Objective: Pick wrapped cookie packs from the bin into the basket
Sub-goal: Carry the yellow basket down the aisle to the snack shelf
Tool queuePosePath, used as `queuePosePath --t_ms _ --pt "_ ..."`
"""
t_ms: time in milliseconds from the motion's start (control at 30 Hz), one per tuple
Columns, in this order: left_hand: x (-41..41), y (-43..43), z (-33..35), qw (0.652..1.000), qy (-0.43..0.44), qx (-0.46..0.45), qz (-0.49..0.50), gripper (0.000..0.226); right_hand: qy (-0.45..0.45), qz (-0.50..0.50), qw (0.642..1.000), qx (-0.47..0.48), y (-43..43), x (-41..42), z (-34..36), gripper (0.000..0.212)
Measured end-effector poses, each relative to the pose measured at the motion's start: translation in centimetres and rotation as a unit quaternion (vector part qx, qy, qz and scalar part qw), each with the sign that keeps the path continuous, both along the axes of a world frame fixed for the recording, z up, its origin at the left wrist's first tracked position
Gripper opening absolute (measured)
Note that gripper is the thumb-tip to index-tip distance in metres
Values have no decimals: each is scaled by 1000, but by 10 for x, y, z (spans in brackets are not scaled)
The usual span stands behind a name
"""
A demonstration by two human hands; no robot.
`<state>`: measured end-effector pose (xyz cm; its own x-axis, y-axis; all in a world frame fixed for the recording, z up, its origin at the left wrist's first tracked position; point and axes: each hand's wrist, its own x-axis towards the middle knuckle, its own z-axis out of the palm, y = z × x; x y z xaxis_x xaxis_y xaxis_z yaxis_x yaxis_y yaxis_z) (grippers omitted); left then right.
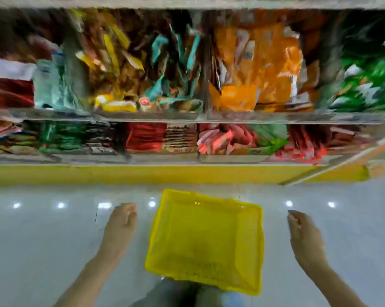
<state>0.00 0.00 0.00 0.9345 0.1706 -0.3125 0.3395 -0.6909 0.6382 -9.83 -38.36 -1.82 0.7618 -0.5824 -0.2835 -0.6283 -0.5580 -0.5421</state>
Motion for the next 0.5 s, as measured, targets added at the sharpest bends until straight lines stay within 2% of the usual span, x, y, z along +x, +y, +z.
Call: queuePosePath --t_ms 100,167,233,367,400,467,500 --pt "1 -5 -103 994 92 44 -47 35 136 34 990 12 4 -21 -103 39" --pt "0 -6 -170 987 146 41 -51 33 207 23 977 41 9 -38 -168 48" --pt "-2 -5 -229 980 186 52 -53 31 234 -2 970 72 11 -50 -215 58" --pt "-6 -8 -295 962 263 64 24 43 245 -124 951 138 19 -54 -269 77" --pt "-7 -8 -302 960 270 63 33 44 238 -140 950 144 18 -53 -276 75" --pt "-4 -3 -308 954 290 58 42 48 254 -175 939 153 12 -48 -278 51" --pt "-2 1 -307 952 297 55 49 50 271 -177 933 155 7 -47 -276 47"
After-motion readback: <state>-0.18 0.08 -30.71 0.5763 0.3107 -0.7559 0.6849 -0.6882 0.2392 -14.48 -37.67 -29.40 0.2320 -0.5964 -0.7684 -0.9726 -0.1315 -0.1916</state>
